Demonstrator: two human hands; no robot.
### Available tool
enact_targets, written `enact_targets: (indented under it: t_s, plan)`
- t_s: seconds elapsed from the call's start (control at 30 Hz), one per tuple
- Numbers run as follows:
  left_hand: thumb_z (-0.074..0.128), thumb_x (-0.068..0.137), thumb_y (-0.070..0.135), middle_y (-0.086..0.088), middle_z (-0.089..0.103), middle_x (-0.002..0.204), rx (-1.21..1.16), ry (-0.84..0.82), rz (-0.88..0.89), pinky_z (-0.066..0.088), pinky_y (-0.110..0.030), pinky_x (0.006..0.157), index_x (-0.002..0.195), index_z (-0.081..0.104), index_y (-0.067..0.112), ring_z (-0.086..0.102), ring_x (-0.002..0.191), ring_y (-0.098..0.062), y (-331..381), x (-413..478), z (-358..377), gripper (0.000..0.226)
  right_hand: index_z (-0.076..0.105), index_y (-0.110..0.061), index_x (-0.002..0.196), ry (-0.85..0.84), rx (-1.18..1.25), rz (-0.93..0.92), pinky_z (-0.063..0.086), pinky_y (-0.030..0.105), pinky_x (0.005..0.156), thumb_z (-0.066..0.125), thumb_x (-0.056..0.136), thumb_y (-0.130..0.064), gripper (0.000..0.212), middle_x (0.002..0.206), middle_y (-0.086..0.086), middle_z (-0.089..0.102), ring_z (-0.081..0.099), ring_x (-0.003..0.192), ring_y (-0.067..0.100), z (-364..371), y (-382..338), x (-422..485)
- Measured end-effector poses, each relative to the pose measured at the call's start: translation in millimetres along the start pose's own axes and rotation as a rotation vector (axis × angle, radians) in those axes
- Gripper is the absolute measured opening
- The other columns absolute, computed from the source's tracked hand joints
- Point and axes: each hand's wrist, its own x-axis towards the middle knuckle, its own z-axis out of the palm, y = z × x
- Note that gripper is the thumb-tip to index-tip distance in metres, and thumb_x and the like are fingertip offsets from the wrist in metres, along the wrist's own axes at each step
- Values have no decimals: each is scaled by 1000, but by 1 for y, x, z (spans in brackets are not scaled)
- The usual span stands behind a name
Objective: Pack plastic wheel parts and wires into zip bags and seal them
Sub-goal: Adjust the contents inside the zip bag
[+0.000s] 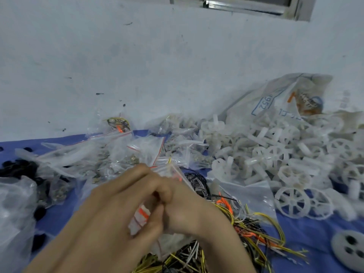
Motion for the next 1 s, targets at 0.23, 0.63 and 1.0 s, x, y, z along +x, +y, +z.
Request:
enact_targets:
  t_s: [0.23,0.63,1.0]
  plan:
    - [50,55,81,27,55,109,112,-272,-195,40,-15,70,76,58,47,56,92,6,-23,-5,-16,40,69,-18,88,290,327,-26,51,26,54,53,91,-10,18,76,5,73,66,61,15,-49,19,-36]
    - [70,71,50,30,-25,139,153,-372,-338,-14,3,93,68,60,43,-44,118,15,-44,-15,-8,13,69,6,91,4,-198,519,50,31,59,72,78,-16,26,72,12,60,53,59,19,-25,89,9]
    - [62,55,69,27,-18,149,81,-338,-327,-13,9,85,65,49,29,-39,125,14,-38,-10,9,43,55,-15,96,-39,60,486,42,19,44,74,69,-51,49,75,2,60,56,49,10,-20,83,8]
